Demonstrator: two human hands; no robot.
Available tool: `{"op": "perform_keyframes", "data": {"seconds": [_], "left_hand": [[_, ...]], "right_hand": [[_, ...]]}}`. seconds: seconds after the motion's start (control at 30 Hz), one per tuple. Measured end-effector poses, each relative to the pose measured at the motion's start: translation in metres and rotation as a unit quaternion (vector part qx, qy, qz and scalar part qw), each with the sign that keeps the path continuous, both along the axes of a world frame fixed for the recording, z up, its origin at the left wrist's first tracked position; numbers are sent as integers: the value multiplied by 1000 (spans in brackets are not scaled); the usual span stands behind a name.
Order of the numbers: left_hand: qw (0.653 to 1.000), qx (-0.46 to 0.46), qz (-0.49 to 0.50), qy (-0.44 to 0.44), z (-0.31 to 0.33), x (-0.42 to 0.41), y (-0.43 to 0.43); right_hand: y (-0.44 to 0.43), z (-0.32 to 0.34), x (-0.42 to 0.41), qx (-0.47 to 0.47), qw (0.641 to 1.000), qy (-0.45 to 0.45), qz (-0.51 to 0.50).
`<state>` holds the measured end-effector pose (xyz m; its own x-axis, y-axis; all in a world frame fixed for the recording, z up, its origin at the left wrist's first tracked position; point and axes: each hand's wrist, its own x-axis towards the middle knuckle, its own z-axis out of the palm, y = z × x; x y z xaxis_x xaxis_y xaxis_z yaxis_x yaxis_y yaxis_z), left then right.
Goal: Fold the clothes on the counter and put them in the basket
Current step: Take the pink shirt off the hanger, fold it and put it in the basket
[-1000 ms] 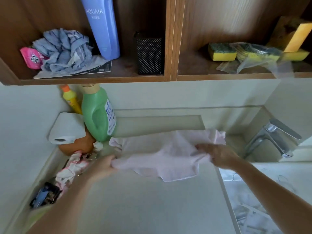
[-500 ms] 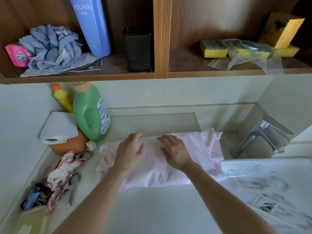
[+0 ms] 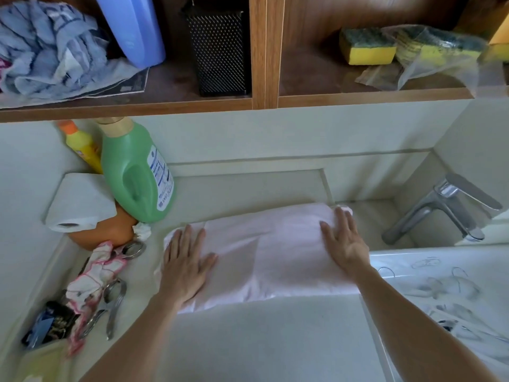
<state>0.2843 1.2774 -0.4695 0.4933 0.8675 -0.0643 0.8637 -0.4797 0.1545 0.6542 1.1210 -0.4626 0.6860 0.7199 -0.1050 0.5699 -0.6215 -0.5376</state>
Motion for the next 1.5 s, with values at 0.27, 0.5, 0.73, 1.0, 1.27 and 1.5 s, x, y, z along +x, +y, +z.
{"op": "perform_keyframes", "data": {"seconds": [0.27, 0.5, 0.73, 1.0, 1.27, 1.5], "left_hand": [[981, -174, 26, 76, 31, 7, 6], [953, -231, 59, 188, 54, 9, -22], [919, -251, 15, 304, 96, 38, -53], [957, -222, 122, -145, 71, 64, -44], [881, -327, 182, -290, 67, 61, -68], [881, -296, 60, -363, 82, 49, -95]], "right_hand": [[17, 28, 6, -186, 978, -91, 8], [9, 65, -104, -233, 952, -98, 174], [13, 49, -112, -212, 941, -108, 241], [-17, 54, -100, -141, 980, -37, 133], [-35, 47, -120, -57, 970, 193, 135], [-59, 54, -129, 125, 920, 349, 130]]}}
